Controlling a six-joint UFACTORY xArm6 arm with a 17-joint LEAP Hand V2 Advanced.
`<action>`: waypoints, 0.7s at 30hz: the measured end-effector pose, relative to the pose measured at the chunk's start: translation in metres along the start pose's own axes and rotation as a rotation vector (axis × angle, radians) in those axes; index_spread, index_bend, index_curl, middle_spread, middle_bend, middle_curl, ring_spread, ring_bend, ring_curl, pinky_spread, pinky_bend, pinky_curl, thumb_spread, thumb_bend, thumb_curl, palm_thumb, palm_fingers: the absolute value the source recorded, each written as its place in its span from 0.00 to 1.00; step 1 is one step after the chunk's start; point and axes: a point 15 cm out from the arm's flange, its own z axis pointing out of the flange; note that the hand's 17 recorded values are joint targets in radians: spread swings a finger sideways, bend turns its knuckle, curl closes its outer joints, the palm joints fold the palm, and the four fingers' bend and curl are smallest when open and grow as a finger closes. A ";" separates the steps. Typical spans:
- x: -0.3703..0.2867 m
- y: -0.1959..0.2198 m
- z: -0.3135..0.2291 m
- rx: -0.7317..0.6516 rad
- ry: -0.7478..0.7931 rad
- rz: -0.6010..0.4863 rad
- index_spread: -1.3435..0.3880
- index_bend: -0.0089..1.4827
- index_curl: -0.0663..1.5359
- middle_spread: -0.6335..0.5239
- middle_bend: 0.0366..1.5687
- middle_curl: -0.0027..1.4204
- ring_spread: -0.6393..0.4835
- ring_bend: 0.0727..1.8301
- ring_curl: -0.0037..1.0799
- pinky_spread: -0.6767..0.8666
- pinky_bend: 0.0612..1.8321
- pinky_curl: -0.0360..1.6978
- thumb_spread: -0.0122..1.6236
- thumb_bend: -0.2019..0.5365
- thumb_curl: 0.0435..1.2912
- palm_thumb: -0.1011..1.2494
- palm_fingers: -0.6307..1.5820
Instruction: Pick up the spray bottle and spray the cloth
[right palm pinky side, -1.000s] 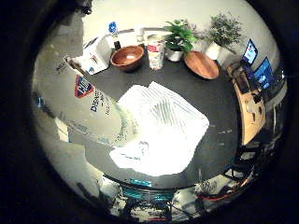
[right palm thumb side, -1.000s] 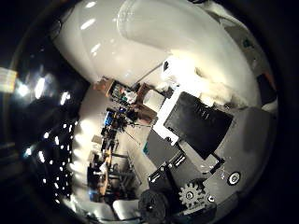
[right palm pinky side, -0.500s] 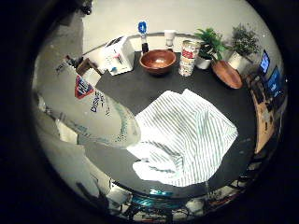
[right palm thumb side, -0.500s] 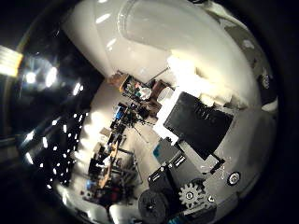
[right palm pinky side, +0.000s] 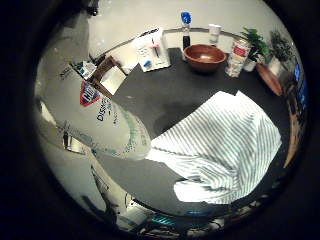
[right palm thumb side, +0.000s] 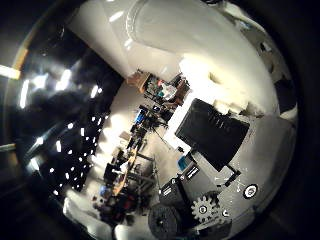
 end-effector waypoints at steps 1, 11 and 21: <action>-0.001 0.003 0.007 0.000 -0.017 -0.008 0.61 0.76 0.44 0.38 0.83 0.46 0.38 0.76 0.50 0.19 0.66 0.36 0.51 0.25 0.76 0.76 0.85; 0.022 0.035 0.057 -0.013 -0.109 -0.023 0.61 0.76 0.44 0.38 0.83 0.46 0.38 0.76 0.50 0.19 0.65 0.35 0.53 0.25 0.77 0.75 0.85; 0.059 0.058 0.079 -0.045 -0.106 -0.001 0.61 0.76 0.44 0.39 0.83 0.46 0.38 0.75 0.49 0.18 0.65 0.35 0.53 0.24 0.76 0.72 0.85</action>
